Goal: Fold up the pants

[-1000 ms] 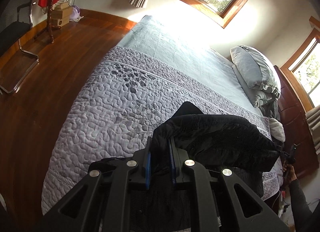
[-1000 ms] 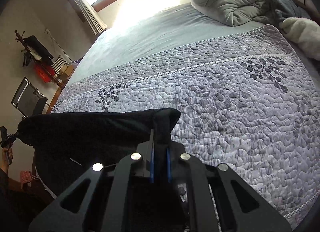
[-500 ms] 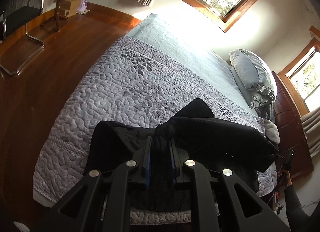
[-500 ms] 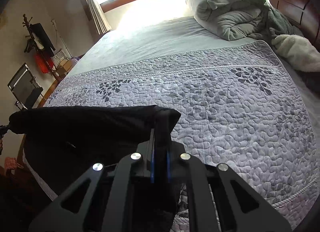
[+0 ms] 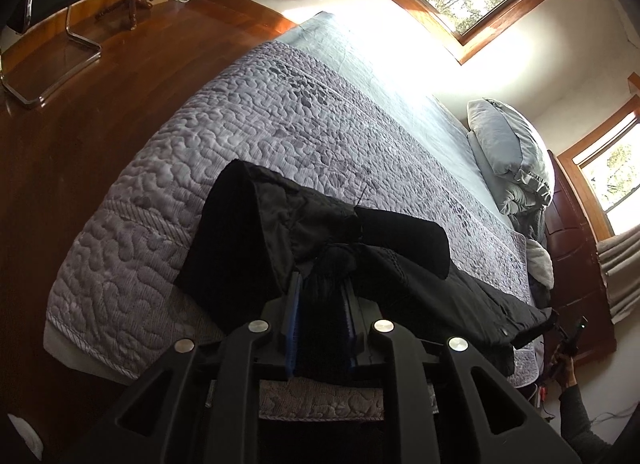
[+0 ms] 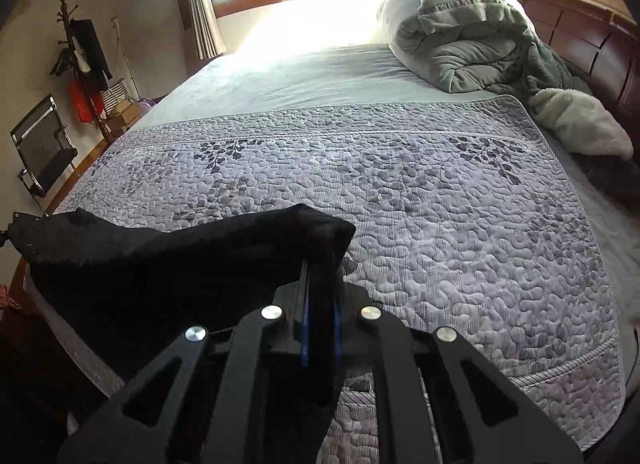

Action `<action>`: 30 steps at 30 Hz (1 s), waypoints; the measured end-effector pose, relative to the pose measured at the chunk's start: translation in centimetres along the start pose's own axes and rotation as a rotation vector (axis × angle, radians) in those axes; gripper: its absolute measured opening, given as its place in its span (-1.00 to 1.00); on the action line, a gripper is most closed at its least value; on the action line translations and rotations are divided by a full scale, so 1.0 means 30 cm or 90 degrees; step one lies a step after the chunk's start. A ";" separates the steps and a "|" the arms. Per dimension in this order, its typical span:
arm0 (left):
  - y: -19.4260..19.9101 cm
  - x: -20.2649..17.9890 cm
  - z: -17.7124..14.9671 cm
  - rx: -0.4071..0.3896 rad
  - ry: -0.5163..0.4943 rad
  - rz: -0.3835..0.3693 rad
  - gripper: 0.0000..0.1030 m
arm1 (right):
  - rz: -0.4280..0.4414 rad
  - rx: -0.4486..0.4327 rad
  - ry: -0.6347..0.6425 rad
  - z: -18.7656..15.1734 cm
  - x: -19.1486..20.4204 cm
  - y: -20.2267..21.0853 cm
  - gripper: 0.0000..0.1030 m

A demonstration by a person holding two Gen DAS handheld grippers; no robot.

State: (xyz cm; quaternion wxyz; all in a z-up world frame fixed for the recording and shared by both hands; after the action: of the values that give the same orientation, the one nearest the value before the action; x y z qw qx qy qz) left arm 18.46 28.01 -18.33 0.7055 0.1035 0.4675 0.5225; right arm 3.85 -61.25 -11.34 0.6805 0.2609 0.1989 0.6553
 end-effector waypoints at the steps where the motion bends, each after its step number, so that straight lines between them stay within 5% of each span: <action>1: -0.008 0.015 -0.019 0.004 0.006 0.001 -0.64 | -0.001 0.000 0.008 -0.010 0.008 0.004 -0.87; 7: -0.053 0.115 -0.134 0.024 0.045 0.019 -0.56 | -0.014 -0.001 0.044 -0.045 0.055 0.028 -0.86; 12: -0.045 0.196 -0.190 0.024 0.061 0.080 -0.50 | -0.034 -0.006 0.121 -0.032 0.100 0.037 -0.86; 19: 0.133 0.221 -0.149 -0.118 0.078 0.198 -0.33 | -0.084 -0.063 0.293 0.054 0.195 0.071 -0.86; 23: 0.114 0.053 -0.147 -0.121 0.020 0.133 -0.15 | -0.139 -0.112 0.448 -0.008 0.252 0.093 -0.86; 26: 0.024 -0.047 -0.168 -0.073 -0.009 0.080 -0.03 | -0.153 -0.120 0.454 -0.108 0.227 0.091 -0.84; 30: -0.097 -0.055 -0.211 0.008 -0.012 0.100 -0.03 | -0.161 -0.114 0.412 -0.244 0.184 0.106 -0.62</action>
State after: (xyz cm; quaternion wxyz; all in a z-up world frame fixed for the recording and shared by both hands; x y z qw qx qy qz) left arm 15.44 23.21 -22.70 0.6661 0.1492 0.4544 0.5724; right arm -2.79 -55.03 -14.75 0.6781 -0.0475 0.3768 0.6292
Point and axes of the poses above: each gripper's, at about its wrist camera, not at the fingertips, and y roughly against the way its jaws point, x to its left, z to its top, the point moved 7 cm from there along -y, roughly the way its jaws point, and after that the axes turned 11 degrees about -x, right-handed, at the moved point
